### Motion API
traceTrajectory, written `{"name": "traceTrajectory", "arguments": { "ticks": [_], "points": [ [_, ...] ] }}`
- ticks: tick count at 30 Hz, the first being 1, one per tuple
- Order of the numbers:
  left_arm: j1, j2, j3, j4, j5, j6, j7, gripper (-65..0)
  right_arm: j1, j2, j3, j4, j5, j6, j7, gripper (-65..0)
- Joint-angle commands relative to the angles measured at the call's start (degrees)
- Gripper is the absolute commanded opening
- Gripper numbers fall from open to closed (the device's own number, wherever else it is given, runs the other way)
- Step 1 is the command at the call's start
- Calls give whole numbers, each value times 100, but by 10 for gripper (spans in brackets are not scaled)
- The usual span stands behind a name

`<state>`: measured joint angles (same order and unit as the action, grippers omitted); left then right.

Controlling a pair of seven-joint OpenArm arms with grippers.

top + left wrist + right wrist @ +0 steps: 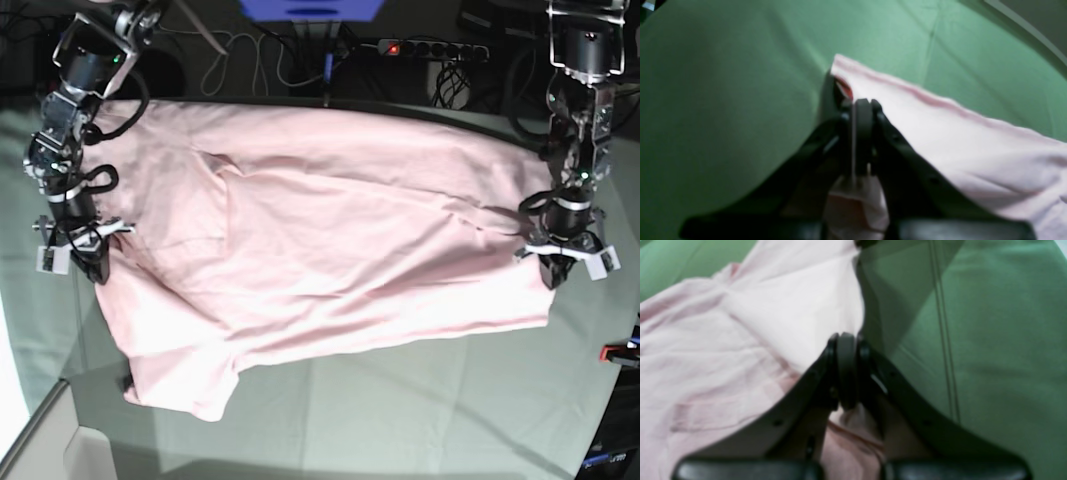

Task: Layout the t-shirt on the table in an organized manner, then fold the t-shirt properly
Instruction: 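Lift the shirt edge with both grippers and fold it over lengthwise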

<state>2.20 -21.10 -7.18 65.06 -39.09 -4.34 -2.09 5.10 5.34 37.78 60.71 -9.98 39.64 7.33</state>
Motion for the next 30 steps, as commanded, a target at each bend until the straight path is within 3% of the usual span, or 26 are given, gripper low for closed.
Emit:
{"name": "traceTrajectory", "arguments": {
  "ticks": [1, 5, 10, 26, 28, 30],
  "points": [
    [-48, -92, -34, 92, 19, -28, -156, -650, -31, 77, 15, 175, 141, 36, 177, -650],
    [-48, -92, -42, 48, 19, -28, -156, -650, -269, 33, 24, 536, 158, 36, 177, -650],
    [-48, -101, -42, 66, -25, -28, -156, -650, -726, 156, -29, 984, 941, 36, 168, -650],
    [-66, -206, -42, 31, 28, -54, -147, -645, -1324, 208, -37, 1081, 1248, 36, 141, -650],
    [-57, -206, -42, 31, 28, -36, -147, -599, -1332, 208, -37, 1081, 1240, 36, 133, -650],
    [-48, -206, -42, 31, 28, -36, -147, -505, -1411, 217, -37, 1090, 1240, 36, 27, -650]
  ]
}}
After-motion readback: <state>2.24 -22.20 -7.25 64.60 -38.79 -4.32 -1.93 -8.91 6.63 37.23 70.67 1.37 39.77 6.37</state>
